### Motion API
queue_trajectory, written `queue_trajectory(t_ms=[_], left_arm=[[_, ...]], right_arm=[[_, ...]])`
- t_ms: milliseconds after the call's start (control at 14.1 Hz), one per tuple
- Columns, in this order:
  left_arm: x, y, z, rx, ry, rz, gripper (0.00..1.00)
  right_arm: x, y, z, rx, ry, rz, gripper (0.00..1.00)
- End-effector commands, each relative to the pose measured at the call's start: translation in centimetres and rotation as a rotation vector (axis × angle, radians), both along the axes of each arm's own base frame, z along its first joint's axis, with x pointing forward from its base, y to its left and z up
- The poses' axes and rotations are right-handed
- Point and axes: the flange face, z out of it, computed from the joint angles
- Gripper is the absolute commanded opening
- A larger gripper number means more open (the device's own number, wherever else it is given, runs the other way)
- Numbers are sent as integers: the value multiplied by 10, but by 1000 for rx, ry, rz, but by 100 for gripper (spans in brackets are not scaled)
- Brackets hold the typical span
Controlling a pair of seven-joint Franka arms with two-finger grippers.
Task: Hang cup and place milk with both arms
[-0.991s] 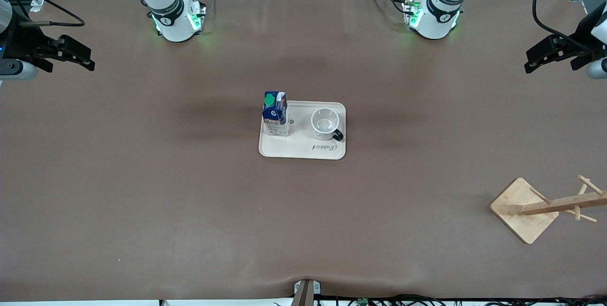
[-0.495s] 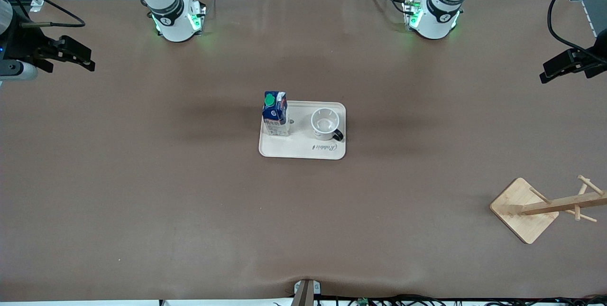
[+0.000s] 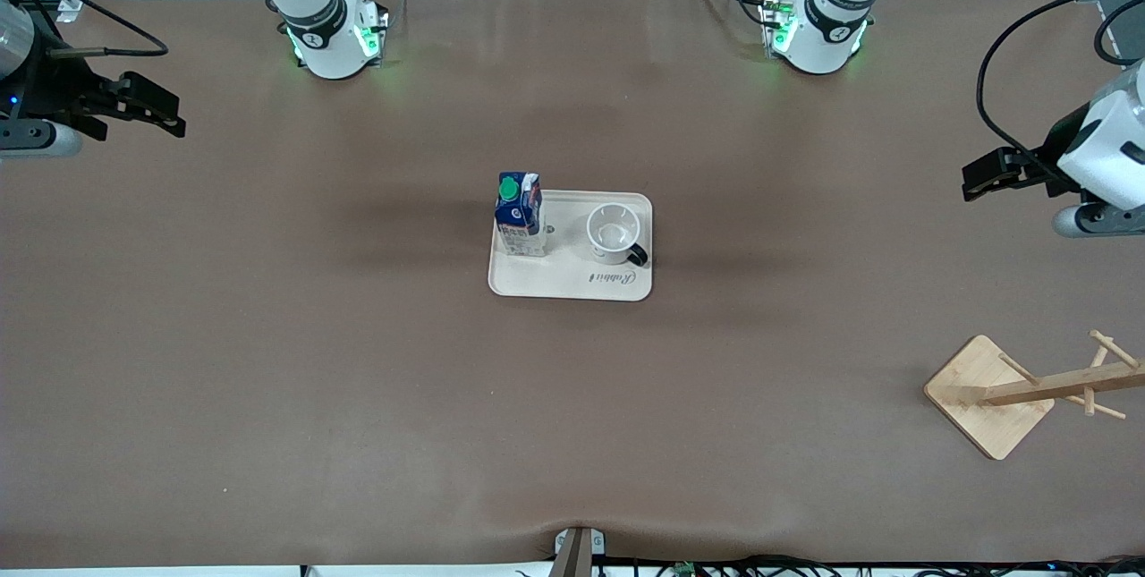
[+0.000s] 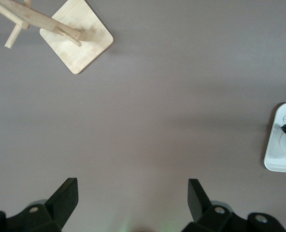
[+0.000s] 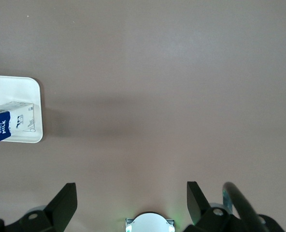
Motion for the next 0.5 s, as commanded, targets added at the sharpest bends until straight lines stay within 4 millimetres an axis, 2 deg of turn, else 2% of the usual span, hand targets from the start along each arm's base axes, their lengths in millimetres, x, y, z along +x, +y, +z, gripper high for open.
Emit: queue_trajectory(t_ms=[0,425], left_arm=[[-1,0,16,22,-27,-2,100],[-1,-8,20,87,-44,-24,100]], right_arm=[[3,1,4,-3,-2,-6,100],[4,-1,3,-4,2,-11,100]])
